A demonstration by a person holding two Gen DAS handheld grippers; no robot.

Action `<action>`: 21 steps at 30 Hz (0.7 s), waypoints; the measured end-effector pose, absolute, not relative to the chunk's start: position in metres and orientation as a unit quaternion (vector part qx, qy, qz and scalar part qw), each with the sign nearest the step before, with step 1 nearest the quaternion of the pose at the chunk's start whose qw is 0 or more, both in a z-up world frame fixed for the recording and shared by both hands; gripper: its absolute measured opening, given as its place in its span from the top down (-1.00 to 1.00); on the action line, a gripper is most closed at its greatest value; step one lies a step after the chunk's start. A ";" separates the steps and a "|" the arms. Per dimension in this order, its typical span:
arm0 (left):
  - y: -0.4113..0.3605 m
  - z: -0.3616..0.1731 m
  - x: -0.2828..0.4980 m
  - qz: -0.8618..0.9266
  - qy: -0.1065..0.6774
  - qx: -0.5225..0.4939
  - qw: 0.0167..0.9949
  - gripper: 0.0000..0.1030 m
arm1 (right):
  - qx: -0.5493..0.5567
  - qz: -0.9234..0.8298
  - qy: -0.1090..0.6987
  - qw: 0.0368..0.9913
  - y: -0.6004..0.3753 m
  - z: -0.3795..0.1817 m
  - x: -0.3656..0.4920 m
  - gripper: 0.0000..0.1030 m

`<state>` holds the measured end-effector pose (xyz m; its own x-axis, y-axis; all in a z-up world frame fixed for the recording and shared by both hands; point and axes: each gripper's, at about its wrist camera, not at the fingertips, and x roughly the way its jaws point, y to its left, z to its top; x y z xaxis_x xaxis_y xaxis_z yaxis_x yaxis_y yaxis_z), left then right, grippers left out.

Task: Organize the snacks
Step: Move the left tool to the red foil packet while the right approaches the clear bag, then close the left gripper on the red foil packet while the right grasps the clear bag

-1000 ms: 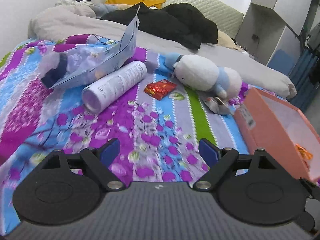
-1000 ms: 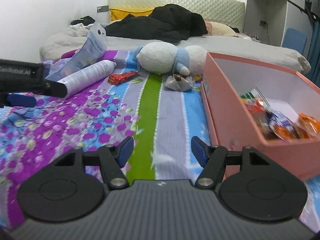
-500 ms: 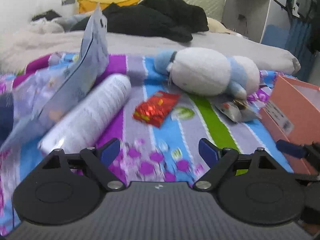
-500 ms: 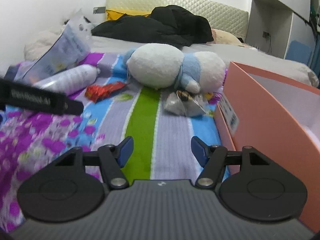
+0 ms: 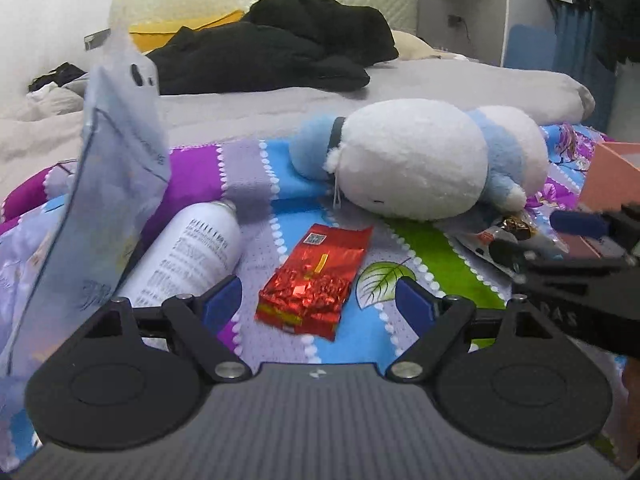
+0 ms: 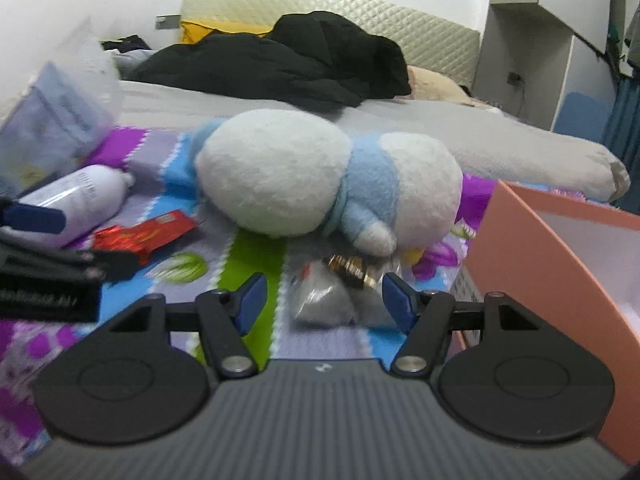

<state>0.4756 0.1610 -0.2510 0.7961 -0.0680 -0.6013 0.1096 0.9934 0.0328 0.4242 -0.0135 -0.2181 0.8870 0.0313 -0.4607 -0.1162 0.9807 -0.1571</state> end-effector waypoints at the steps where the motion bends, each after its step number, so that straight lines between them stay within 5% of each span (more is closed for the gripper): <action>1: 0.160 -0.254 0.480 -0.042 0.320 0.039 0.946 -0.69 | -0.098 0.033 0.233 0.967 -0.012 -0.219 0.430 -0.28; 8: 0.162 -0.267 0.496 -0.041 0.326 0.070 0.942 -0.62 | -0.099 0.013 0.249 0.963 -0.014 -0.236 0.450 -0.29; 13: 0.155 -0.273 0.503 -0.058 0.333 0.093 0.936 -0.36 | -0.121 0.019 0.266 0.956 -0.007 -0.245 0.458 -0.54; 21: 0.156 -0.277 0.510 -0.072 0.335 0.083 0.936 -0.27 | -0.115 -0.001 0.254 0.960 -0.009 -0.246 0.456 -0.26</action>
<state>0.5105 0.1556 -0.2772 0.7658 -0.0780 -0.6383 0.1897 0.9758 0.1083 0.4564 -0.0089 -0.2460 0.8707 -0.0608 -0.4880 -0.0566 0.9733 -0.2223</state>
